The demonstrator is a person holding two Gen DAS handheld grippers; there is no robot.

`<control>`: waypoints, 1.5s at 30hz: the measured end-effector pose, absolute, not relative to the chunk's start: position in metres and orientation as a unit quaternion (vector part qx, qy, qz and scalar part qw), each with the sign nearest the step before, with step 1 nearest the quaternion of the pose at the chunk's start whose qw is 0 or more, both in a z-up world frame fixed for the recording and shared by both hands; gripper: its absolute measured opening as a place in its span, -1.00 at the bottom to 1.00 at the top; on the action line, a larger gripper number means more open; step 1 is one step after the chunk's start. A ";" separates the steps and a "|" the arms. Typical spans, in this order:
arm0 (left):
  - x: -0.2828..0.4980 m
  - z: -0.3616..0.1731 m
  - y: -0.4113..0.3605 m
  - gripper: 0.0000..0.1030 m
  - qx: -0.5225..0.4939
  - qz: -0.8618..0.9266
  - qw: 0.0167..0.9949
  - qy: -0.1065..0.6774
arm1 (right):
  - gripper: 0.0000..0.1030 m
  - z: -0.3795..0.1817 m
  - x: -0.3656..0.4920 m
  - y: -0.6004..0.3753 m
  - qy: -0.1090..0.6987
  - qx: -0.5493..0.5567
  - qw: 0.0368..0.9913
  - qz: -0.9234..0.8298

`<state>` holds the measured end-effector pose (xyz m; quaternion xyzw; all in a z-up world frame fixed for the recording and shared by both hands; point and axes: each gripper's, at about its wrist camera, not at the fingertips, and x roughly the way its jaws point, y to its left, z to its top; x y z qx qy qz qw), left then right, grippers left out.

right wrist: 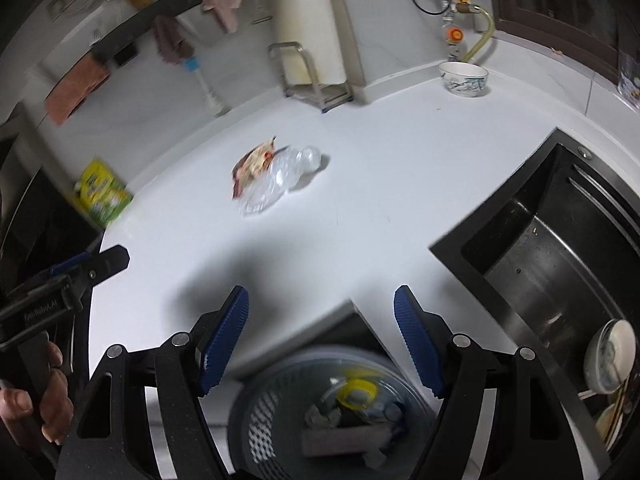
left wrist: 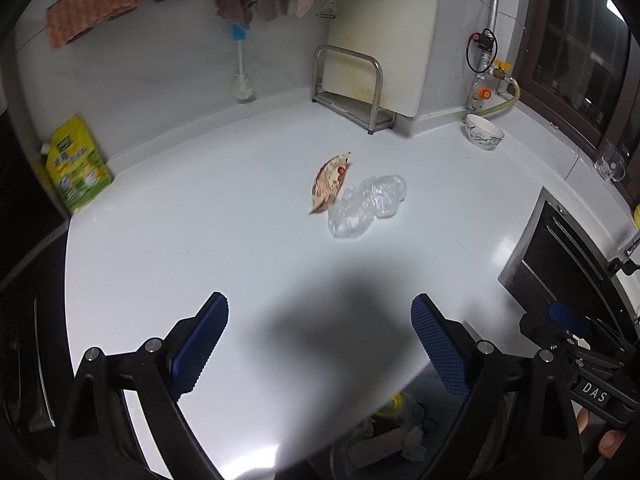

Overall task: Collect trash
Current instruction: 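Grasp the clear plastic bag with the right tool and lift it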

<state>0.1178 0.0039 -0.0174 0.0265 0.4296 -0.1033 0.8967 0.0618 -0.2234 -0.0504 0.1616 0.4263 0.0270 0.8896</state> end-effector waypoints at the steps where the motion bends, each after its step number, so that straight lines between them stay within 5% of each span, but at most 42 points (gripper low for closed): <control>1: 0.126 -0.017 0.006 0.77 0.029 -0.109 0.897 0.428 | 0.39 -0.050 0.070 -0.220 0.426 0.166 0.889 0.019; 26: 0.323 -0.054 0.028 0.77 0.107 -0.214 0.875 0.421 | 0.39 -0.088 0.214 -0.159 0.414 0.233 0.876 -0.088; 45: 0.355 -0.079 0.040 0.77 0.099 -0.223 0.868 0.432 | 0.39 -0.128 0.292 -0.148 0.459 0.229 0.850 -0.123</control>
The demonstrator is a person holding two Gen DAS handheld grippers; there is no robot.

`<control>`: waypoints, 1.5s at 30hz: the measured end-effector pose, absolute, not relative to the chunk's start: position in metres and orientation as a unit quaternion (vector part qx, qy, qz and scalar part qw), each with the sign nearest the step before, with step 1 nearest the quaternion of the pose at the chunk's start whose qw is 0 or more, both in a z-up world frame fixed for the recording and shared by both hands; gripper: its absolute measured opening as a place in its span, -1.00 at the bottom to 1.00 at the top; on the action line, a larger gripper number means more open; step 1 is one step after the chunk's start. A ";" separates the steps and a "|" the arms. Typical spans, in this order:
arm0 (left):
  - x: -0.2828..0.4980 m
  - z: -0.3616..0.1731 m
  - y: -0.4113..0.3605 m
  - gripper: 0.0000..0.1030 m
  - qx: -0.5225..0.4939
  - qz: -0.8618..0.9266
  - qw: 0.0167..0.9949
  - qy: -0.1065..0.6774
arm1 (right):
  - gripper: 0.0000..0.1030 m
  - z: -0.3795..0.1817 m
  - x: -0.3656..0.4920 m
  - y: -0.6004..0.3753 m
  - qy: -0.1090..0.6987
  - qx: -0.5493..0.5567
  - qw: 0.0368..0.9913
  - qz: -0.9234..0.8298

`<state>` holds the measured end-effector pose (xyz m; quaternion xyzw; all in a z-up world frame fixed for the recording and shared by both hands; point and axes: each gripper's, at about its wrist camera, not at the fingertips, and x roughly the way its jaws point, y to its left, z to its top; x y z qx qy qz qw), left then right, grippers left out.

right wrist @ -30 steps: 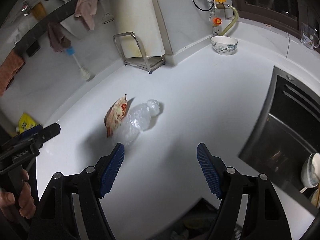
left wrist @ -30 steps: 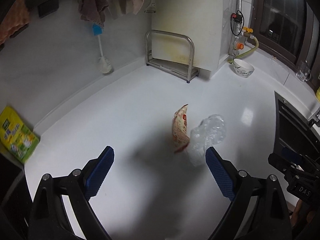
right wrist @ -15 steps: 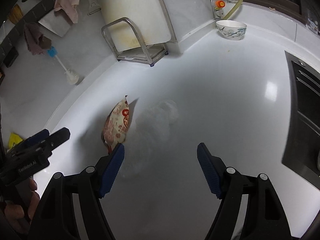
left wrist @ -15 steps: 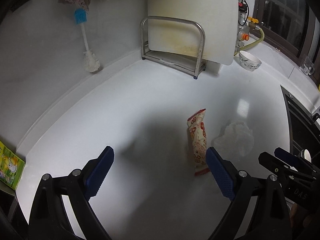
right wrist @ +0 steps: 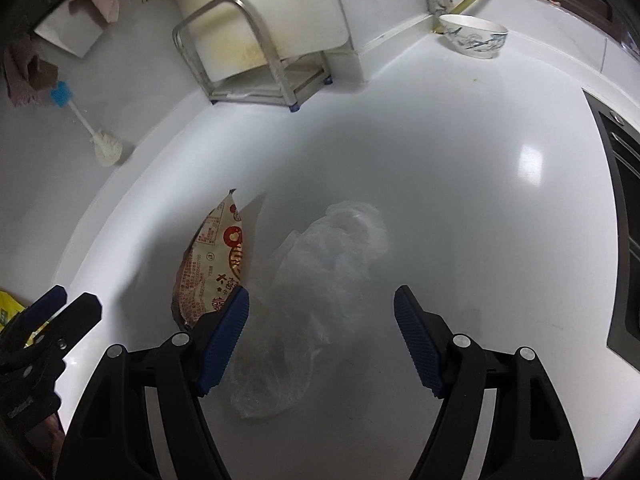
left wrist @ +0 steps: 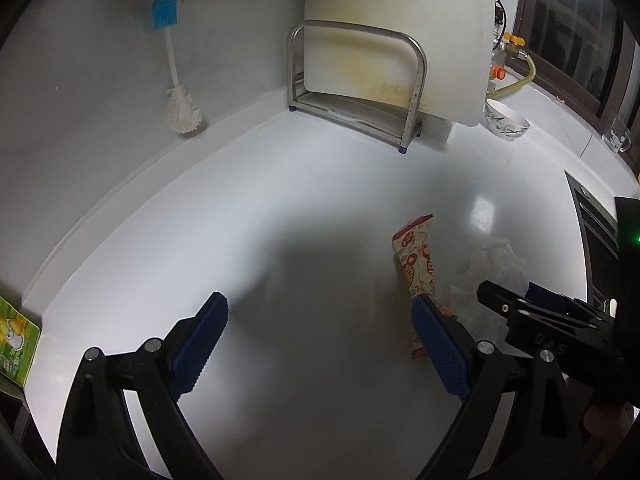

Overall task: Collect trash
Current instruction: 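Grasp the clear plastic bag with the right tool and lift it, then grasp the printed snack wrapper with the left tool while the right tool holds the bag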

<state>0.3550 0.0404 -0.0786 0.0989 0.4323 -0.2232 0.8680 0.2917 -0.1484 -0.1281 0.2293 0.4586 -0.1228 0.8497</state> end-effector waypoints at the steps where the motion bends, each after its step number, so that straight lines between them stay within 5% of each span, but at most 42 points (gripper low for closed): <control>1: 0.355 -0.079 0.041 0.77 0.098 -0.223 0.868 0.433 | 0.39 -0.130 0.294 -0.147 0.460 0.229 0.849 -0.123; 8: 0.354 -0.083 0.043 0.77 0.096 -0.222 0.866 0.438 | 0.36 -0.136 0.299 -0.146 0.454 0.211 0.854 -0.140; 12: 0.351 -0.087 0.040 0.77 0.097 -0.226 0.863 0.442 | -0.24 -0.137 0.299 -0.146 0.454 0.210 0.856 -0.133; 18: 0.346 -0.090 0.030 0.77 0.101 -0.237 0.858 0.444 | -0.59 -0.132 0.292 -0.152 0.444 0.218 0.860 -0.126; 40: 0.350 -0.133 -0.040 0.77 0.126 -0.251 0.848 0.451 | -0.62 -0.112 0.183 -0.189 0.424 0.260 0.852 -0.163; 45: 0.350 -0.137 -0.047 0.48 0.135 -0.246 0.846 0.452 | -0.62 -0.107 0.177 -0.188 0.416 0.264 0.855 -0.159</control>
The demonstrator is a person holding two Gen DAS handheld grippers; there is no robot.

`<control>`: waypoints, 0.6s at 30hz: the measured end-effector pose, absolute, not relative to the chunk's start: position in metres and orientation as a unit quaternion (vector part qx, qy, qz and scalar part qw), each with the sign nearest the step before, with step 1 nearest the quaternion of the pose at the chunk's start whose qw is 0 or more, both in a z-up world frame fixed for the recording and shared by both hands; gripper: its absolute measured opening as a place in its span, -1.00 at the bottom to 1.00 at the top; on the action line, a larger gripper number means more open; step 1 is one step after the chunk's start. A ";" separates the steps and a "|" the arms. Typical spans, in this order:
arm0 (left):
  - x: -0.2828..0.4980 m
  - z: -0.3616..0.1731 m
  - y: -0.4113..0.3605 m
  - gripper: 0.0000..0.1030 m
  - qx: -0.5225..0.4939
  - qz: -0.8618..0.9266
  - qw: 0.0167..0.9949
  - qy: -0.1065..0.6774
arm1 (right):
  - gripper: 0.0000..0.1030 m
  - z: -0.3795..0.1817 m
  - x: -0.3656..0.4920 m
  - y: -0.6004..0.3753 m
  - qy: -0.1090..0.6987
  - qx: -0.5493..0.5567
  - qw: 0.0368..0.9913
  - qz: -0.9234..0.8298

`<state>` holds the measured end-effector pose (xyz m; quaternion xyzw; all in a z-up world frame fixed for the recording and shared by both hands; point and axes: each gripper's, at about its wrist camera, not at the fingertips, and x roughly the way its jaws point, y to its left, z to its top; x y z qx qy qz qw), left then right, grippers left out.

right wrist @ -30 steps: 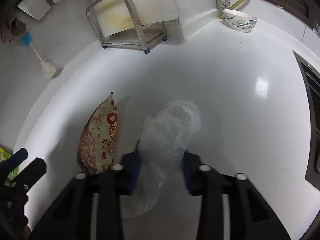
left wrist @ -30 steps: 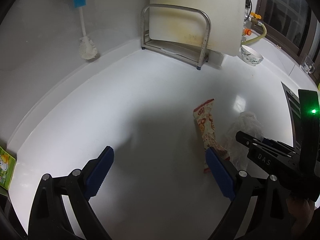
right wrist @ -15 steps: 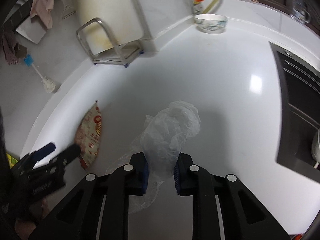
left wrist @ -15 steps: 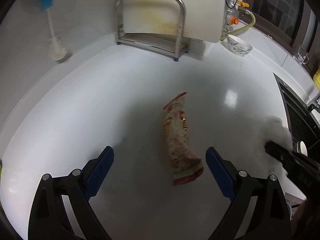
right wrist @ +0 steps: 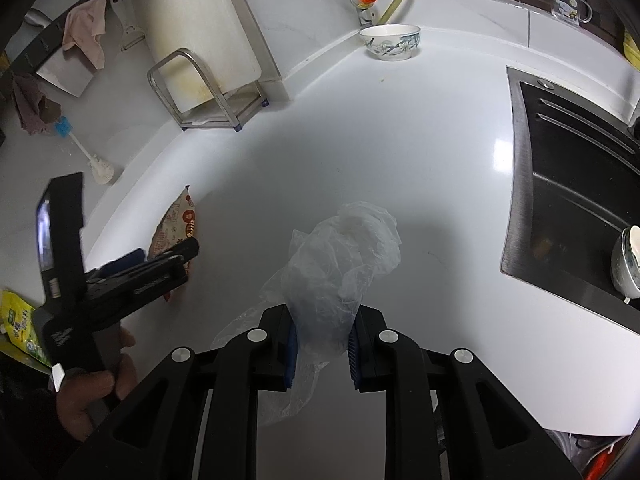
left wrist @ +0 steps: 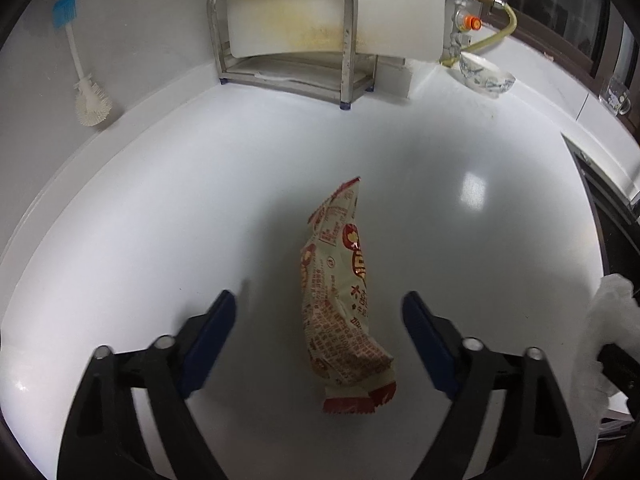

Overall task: Collect trash
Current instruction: 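Grasp the printed snack wrapper with the left tool while the right tool holds the bag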

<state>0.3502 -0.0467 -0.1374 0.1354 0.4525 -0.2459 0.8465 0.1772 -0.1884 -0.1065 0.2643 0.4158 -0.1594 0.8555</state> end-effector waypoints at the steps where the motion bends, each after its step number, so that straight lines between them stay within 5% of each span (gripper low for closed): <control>1: 0.350 -0.139 -0.048 0.38 0.139 -0.245 0.846 0.453 | -0.62 -0.106 0.177 -0.188 0.414 0.265 0.856 -0.159; 5: 0.345 -0.142 -0.050 0.12 0.142 -0.247 0.844 0.454 | -0.62 -0.102 0.174 -0.188 0.411 0.265 0.858 -0.157; 9: 0.342 -0.141 -0.050 -0.35 0.143 -0.256 0.844 0.450 | -0.62 -0.100 0.173 -0.189 0.410 0.265 0.859 -0.155; 18: 0.336 -0.129 -0.042 -0.47 0.131 -0.259 0.842 0.454 | -0.62 -0.089 0.168 -0.188 0.410 0.254 0.865 -0.142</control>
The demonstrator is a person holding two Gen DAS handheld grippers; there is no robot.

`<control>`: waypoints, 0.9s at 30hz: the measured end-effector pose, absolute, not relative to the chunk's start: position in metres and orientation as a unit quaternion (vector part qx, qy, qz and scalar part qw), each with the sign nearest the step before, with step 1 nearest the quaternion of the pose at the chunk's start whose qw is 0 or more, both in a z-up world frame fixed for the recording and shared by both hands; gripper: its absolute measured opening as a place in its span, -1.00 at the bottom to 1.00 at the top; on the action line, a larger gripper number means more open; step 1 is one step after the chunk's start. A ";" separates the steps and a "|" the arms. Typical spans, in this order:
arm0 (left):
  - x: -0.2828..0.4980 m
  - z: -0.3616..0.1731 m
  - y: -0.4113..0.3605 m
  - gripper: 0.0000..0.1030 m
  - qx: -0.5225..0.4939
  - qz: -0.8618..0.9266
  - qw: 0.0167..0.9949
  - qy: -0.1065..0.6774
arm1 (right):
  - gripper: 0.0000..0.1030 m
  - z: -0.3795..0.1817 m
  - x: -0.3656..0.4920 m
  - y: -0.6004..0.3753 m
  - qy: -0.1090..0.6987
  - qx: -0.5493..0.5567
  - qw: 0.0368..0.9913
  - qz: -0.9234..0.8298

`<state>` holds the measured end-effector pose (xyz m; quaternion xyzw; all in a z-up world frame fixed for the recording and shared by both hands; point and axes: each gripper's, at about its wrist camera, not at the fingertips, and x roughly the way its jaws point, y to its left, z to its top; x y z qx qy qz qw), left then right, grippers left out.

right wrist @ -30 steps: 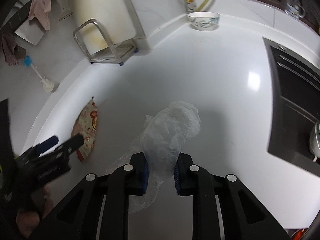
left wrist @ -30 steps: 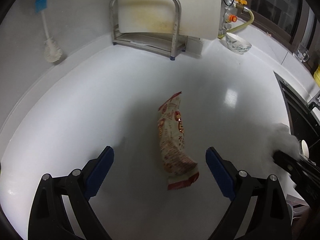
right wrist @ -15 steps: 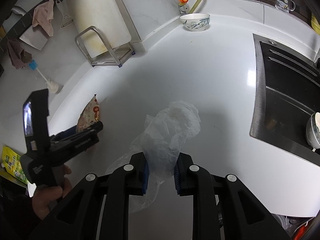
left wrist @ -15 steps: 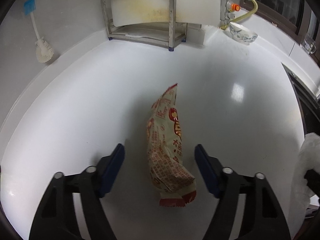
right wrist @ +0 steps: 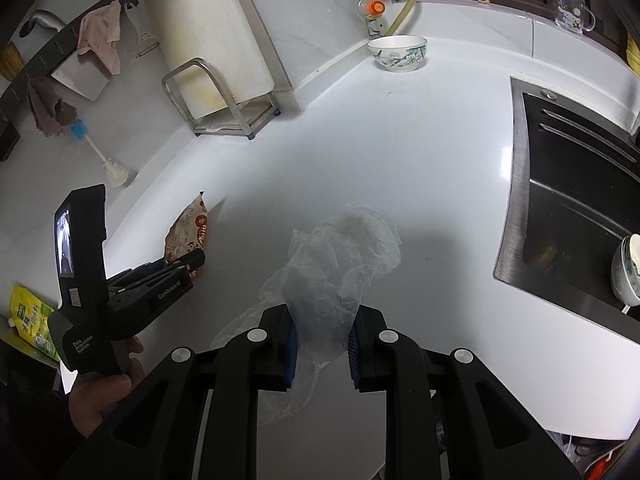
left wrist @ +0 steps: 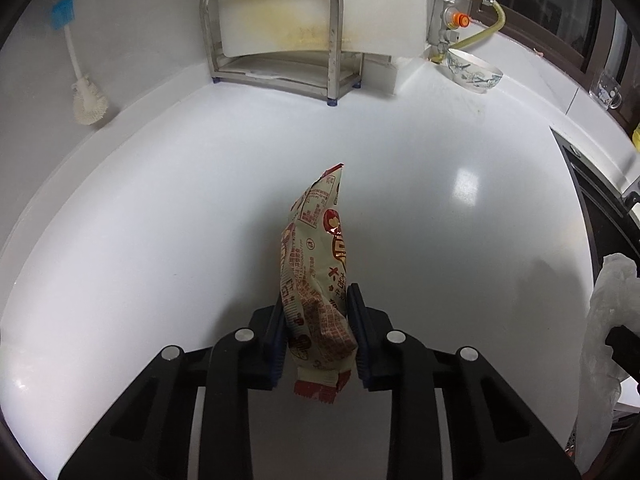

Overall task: Collect trash
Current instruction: 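Grasp the printed snack wrapper with the left tool while the right tool holds the bag, then carry the snack wrapper and plastic bag over the gray basket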

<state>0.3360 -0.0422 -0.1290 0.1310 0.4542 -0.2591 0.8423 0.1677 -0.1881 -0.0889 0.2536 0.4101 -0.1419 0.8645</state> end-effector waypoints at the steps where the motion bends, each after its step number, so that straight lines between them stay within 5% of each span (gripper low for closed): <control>1: 0.334 -0.126 -0.040 -0.47 0.129 -0.259 0.843 0.453 | -0.62 -0.087 0.167 -0.188 0.410 0.252 0.865 -0.141; 27: 0.253 -0.044 0.016 -0.47 0.105 -0.249 0.873 0.407 | -0.62 -0.036 0.088 -0.168 0.383 0.205 0.894 -0.104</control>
